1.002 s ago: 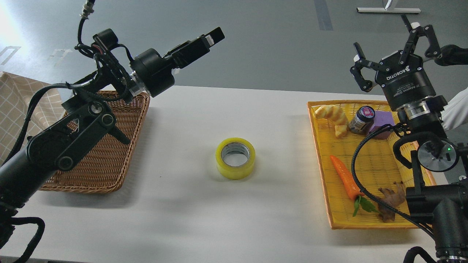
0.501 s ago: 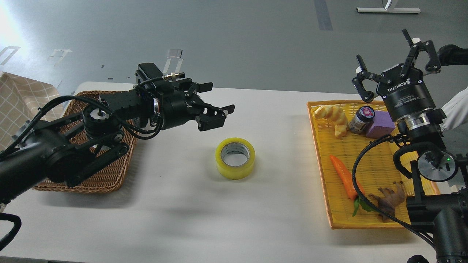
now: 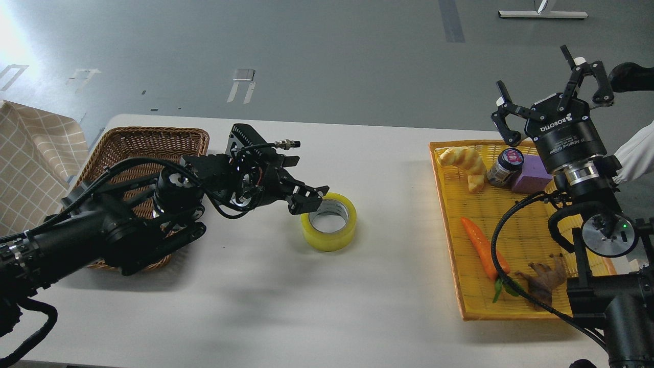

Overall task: Place and transfer tape with both arms
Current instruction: 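Reach the left gripper toward the tape roll on the table, then grip the tape roll's rim with the left gripper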

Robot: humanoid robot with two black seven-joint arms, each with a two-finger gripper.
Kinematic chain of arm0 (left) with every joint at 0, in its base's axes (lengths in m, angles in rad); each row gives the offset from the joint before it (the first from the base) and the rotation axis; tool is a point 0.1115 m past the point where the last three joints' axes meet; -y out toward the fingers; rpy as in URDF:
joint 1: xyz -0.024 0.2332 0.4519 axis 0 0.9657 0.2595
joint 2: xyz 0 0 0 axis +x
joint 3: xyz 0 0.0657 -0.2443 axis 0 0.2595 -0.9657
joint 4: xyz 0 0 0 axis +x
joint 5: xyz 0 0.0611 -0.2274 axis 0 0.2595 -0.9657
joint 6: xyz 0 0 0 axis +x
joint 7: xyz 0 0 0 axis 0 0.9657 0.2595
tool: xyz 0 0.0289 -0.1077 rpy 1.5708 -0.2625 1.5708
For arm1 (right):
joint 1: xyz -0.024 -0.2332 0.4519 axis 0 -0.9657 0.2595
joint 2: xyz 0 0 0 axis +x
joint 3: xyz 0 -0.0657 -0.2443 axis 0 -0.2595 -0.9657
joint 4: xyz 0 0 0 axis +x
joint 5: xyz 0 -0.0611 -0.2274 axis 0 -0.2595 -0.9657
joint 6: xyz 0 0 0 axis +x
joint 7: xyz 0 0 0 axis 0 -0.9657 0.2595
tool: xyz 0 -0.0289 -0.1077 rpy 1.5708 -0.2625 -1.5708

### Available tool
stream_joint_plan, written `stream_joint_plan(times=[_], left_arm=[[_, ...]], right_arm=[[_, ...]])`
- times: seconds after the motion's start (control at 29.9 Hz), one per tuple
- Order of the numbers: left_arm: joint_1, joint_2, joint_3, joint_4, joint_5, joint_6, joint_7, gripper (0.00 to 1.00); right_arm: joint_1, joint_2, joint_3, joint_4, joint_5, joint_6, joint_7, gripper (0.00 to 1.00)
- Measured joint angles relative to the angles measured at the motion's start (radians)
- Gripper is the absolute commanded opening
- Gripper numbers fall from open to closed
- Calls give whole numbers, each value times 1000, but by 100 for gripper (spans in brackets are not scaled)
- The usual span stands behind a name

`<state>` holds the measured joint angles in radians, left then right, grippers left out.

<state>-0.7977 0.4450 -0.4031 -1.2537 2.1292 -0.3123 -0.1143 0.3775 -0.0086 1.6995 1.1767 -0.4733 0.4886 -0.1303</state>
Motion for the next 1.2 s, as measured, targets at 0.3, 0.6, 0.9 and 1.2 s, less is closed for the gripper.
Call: stream_joint_plan(times=[0.3, 0.6, 0.9, 1.2], left_arm=[[4, -50, 32, 11, -1, -18, 28, 98], [13, -92, 35, 42, -3, -38, 48, 98], [14, -110, 65, 75, -3, -48, 65, 93], [15, -124, 72, 121, -5, -48, 94, 90]], right_arm=[[-6, -2, 0, -6, -1, 0, 0, 99], [-16, -2, 0, -8, -1, 0, 0, 99], [-28, -2, 0, -8, -1, 0, 0, 99], [-41, -2, 0, -6, -1, 0, 1, 99]])
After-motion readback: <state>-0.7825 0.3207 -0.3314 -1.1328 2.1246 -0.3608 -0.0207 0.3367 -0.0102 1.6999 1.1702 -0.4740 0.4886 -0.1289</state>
